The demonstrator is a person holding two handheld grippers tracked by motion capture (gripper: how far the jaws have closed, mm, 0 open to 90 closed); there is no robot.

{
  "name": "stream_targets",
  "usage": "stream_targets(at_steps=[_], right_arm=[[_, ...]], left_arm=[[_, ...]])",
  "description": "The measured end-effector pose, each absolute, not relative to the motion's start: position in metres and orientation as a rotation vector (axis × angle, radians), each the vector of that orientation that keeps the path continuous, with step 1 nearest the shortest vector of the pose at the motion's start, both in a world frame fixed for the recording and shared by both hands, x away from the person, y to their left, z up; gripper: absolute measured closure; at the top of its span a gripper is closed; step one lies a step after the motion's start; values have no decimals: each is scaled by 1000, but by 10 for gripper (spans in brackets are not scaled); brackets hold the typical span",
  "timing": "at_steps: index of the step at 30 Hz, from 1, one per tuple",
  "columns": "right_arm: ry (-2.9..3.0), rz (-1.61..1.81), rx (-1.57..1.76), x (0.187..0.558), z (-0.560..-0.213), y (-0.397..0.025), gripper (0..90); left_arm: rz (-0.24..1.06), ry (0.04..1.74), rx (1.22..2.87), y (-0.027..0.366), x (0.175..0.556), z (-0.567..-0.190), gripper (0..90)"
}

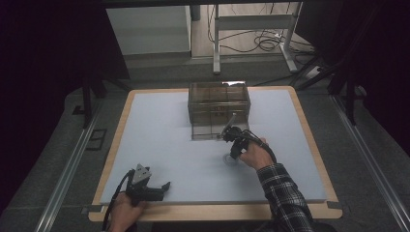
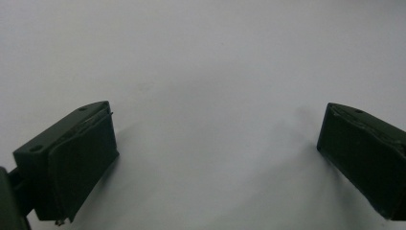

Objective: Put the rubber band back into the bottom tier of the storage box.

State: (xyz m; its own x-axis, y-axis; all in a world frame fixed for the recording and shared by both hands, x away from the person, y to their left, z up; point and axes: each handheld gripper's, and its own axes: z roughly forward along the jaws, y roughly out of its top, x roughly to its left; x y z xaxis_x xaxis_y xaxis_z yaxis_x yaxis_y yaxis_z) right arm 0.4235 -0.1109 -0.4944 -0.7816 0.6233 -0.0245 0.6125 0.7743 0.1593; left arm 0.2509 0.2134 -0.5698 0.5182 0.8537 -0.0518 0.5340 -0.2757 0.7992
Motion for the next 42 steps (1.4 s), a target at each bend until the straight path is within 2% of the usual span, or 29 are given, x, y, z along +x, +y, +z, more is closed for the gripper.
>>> stream_targets(at_steps=[22,42], right_arm=[[2828,487,1099,422,-481,-134,814],[2745,696,1093,429,-474,-129,812]], left_arm=[[503,1135,1955,213,251,-570,0],[503,1135,1955,213,251,-570,0]])
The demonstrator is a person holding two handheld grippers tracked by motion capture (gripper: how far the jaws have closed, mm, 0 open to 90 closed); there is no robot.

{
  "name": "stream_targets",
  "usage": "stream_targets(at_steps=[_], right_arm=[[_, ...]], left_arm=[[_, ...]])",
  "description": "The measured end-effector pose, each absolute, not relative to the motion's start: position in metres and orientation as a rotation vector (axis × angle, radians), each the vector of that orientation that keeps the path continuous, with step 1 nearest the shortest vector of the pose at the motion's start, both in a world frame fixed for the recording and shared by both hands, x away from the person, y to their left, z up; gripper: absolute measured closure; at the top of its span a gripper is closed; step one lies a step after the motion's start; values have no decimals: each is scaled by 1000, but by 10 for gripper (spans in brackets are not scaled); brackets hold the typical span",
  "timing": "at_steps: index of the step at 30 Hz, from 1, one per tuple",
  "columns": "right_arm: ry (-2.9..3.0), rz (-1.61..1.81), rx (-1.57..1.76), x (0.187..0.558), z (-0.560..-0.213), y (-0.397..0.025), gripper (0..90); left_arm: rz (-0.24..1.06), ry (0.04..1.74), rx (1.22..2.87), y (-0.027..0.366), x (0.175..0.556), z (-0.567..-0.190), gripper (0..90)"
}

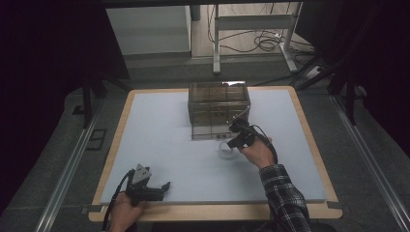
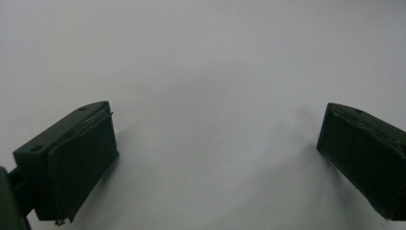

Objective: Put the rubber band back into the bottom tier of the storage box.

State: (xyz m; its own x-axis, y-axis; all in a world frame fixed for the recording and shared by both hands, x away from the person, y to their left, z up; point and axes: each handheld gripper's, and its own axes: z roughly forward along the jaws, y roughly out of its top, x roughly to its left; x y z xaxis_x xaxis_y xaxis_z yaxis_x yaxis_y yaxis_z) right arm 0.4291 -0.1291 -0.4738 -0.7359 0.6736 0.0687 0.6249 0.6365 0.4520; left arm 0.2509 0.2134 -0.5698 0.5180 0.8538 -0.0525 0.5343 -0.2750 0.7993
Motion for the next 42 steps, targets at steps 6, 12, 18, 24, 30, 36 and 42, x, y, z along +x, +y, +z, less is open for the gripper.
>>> stream_targets(at_steps=[6,12,18,24,30,36,42], right_arm=[[2702,771,1097,432,-471,-128,812],[2659,833,1091,436,-469,-122,812],[2616,887,1081,440,-468,-116,811],[2582,921,1088,446,-470,-109,811],[2541,960,1084,452,-470,-99,810],[2502,984,1075,459,-472,-88,810],[2466,1009,1081,465,-478,-77,810]], left_arm=[[503,1134,1955,213,251,-570,0],[503,1134,1955,213,251,-570,0],[503,1134,1958,214,251,-570,0],[502,1135,1956,213,251,-570,0],[503,1134,1958,214,251,-570,0],[503,1135,1958,214,251,-570,0],[503,1134,1958,214,251,-570,0]])
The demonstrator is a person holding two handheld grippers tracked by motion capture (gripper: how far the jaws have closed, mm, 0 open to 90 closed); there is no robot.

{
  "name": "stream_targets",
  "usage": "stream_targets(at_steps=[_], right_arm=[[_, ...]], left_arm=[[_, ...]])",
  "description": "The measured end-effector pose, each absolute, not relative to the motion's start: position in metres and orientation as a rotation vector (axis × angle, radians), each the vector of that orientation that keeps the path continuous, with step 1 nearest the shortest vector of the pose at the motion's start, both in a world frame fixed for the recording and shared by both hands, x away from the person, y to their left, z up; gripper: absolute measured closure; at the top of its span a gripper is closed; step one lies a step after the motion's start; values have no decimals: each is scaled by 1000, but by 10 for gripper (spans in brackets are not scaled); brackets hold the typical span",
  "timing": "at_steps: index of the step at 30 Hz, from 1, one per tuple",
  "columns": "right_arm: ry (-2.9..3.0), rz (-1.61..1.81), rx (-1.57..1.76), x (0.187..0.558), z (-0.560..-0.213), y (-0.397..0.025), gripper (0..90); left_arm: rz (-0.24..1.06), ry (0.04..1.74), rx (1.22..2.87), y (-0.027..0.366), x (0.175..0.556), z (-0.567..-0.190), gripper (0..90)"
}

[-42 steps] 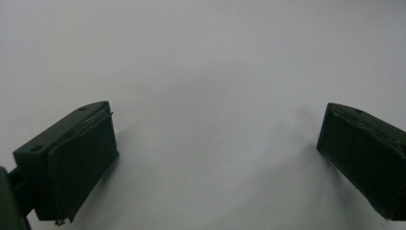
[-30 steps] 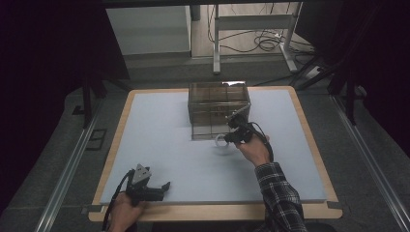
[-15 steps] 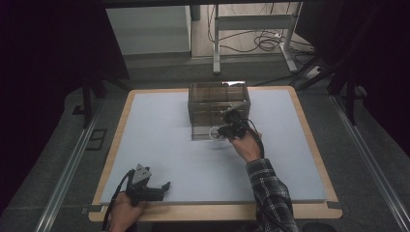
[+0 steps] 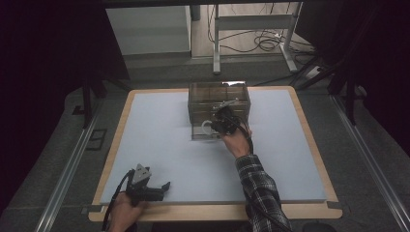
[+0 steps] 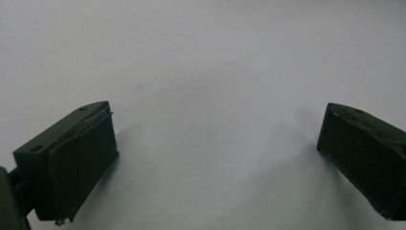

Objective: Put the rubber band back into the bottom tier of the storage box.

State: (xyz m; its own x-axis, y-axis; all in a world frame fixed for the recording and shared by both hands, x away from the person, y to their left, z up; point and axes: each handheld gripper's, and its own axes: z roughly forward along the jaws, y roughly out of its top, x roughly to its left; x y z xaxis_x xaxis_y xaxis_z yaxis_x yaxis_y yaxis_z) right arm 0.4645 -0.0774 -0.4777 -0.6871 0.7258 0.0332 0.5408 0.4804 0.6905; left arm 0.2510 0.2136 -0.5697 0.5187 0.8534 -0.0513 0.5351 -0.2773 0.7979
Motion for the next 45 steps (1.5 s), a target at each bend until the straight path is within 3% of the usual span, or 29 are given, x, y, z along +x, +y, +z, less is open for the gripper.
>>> stream_targets(at_steps=[27,45], right_arm=[[2484,904,1024,479,-516,-42,803],[2489,926,1004,477,-509,-40,637]], left_arm=[[503,1134,1955,214,251,-570,0],[502,1133,1955,214,251,-570,0]])
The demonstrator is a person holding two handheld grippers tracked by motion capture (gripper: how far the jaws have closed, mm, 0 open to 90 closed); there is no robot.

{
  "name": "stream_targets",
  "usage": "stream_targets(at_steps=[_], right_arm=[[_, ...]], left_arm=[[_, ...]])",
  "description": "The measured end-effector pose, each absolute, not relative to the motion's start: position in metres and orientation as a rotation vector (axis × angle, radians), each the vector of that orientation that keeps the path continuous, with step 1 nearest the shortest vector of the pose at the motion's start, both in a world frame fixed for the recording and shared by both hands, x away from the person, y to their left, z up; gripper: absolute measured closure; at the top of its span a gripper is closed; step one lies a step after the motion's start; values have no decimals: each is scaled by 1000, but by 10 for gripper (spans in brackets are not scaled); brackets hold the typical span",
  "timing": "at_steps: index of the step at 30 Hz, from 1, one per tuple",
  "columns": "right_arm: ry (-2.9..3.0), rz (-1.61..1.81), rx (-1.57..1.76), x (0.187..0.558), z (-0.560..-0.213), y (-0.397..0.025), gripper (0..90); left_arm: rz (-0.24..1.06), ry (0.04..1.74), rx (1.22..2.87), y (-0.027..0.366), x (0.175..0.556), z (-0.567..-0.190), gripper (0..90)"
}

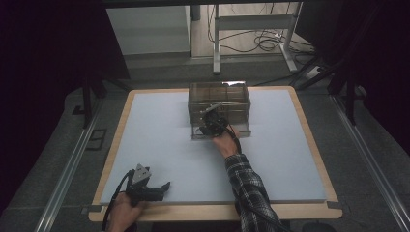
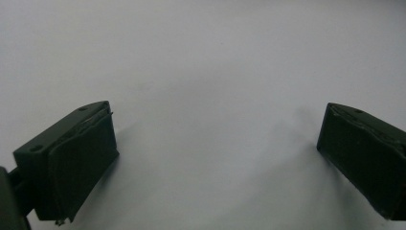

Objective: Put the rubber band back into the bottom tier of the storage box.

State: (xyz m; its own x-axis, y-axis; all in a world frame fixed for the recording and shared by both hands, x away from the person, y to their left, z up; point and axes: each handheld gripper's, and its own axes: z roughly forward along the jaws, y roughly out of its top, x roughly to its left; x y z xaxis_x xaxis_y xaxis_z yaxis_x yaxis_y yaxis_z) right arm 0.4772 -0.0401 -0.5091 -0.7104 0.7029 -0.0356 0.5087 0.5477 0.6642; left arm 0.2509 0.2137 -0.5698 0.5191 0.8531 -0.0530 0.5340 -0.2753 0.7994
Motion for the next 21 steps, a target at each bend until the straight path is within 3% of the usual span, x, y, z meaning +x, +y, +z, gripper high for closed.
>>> stream_targets(at_steps=[21], right_arm=[[2509,958,952,459,-492,-46,500]], left_arm=[[503,1133,1958,214,251,-570,0]])
